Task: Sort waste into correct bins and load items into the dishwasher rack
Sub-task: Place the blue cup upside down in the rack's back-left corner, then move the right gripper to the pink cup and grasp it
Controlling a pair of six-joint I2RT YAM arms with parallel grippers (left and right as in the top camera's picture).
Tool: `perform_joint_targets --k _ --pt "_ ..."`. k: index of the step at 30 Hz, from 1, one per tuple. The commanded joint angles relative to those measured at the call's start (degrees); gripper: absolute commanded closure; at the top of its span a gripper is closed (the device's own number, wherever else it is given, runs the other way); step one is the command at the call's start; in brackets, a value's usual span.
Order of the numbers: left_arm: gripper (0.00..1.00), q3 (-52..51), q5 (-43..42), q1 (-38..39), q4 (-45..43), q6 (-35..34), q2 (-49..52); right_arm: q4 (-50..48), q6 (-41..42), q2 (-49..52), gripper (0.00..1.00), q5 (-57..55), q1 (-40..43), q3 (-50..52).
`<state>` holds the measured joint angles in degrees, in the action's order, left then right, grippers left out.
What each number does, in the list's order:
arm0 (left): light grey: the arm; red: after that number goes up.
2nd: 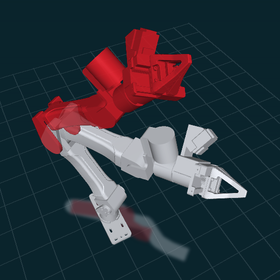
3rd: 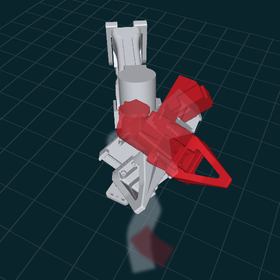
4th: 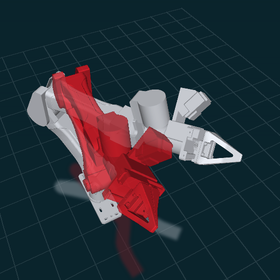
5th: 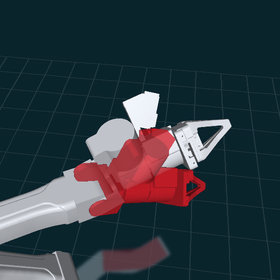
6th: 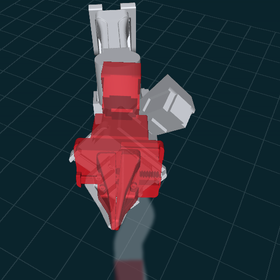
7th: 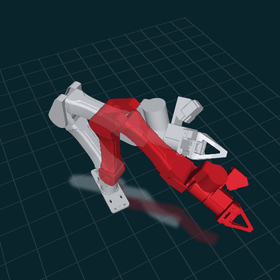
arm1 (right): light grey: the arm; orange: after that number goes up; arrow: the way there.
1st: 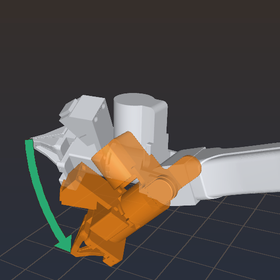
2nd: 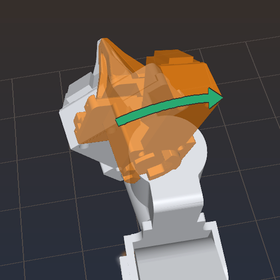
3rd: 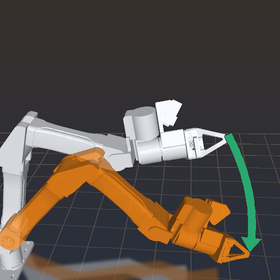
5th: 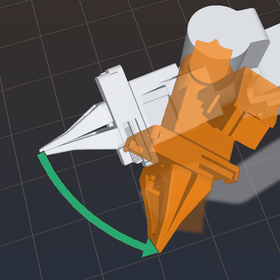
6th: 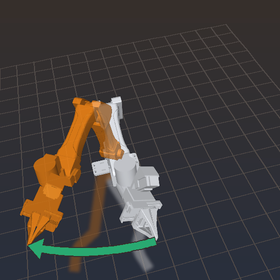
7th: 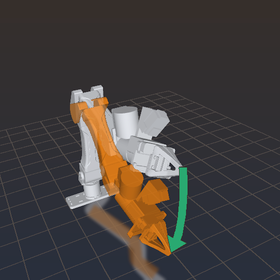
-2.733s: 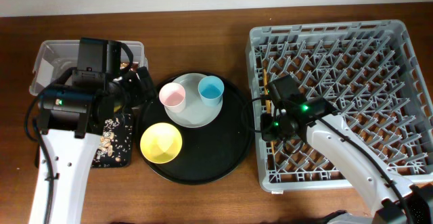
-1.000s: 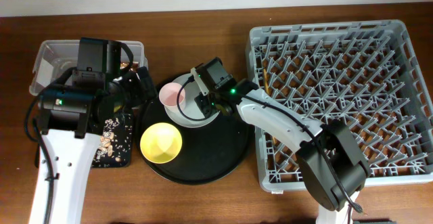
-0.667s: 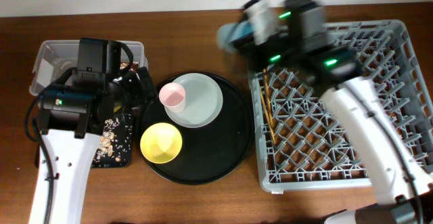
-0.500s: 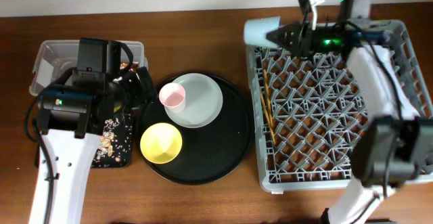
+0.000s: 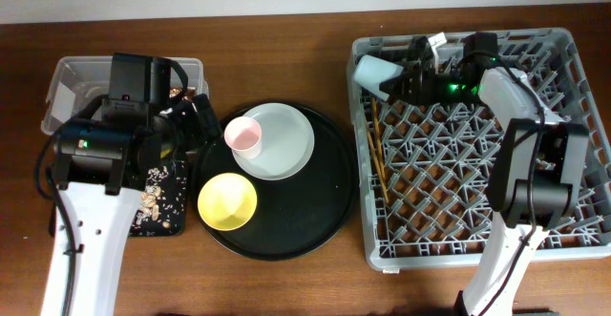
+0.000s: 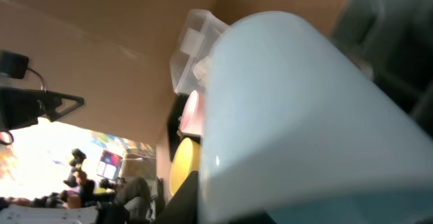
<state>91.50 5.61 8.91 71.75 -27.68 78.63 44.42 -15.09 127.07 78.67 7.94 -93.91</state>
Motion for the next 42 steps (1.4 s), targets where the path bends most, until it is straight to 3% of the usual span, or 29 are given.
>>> perform_joint_targets --k 1,4,11,13,15,24,28,30,33,35,37,42 --pt "0.01 0.7 0.2 -0.2 0.0 0.3 -0.5 3.0 -4.6 0.9 0.83 -5.9 0.1 0.7" --pt "0.01 0.7 0.2 -0.2 0.0 0.3 -0.5 -2.8 -2.7 0.9 0.93 10.3 -0.1 0.2" --pt "0.01 0.7 0.2 -0.2 0.0 0.3 -0.5 -13.4 -4.4 0.9 0.96 9.0 -5.8 0.2" --pt "0.01 0.7 0.2 -0.2 0.0 0.3 -0.5 -10.6 -4.4 0.9 0.96 -6.6 -5.6 0.9" --pt "0.01 0.7 0.2 -0.2 0.0 0.3 -0.5 -9.1 -4.4 0.9 0.96 -13.5 -5.3 1.7" --pt "0.01 0.7 0.2 -0.2 0.0 0.3 -0.5 6.9 -18.0 0.9 0.92 -15.1 -0.7 1.7" --pt "0.01 0.7 0.2 -0.2 0.0 0.3 -0.5 11.3 -18.6 0.0 0.8 -15.1 2.0 1.7" --pt "0.01 0.7 0.2 -0.2 0.0 0.3 -0.5 17.9 -24.1 -3.1 0.77 -15.1 4.5 1.6" --pt "0.01 0.7 0.2 -0.2 0.0 0.3 -0.5 21.0 -21.2 -15.9 0.77 -20.3 5.7 1.0" --pt "0.01 0.7 0.2 -0.2 0.0 0.3 -0.5 20.9 -14.4 -25.4 0.77 -30.4 3.7 1.0" --pt "0.01 0.7 0.2 -0.2 0.0 0.3 -0.5 20.1 -5.3 -34.9 0.77 -42.1 -3.7 1.0" --pt "0.01 0.7 0.2 -0.2 0.0 0.3 -0.5 11.5 7.8 -33.3 0.76 -56.6 -31.2 1.0"
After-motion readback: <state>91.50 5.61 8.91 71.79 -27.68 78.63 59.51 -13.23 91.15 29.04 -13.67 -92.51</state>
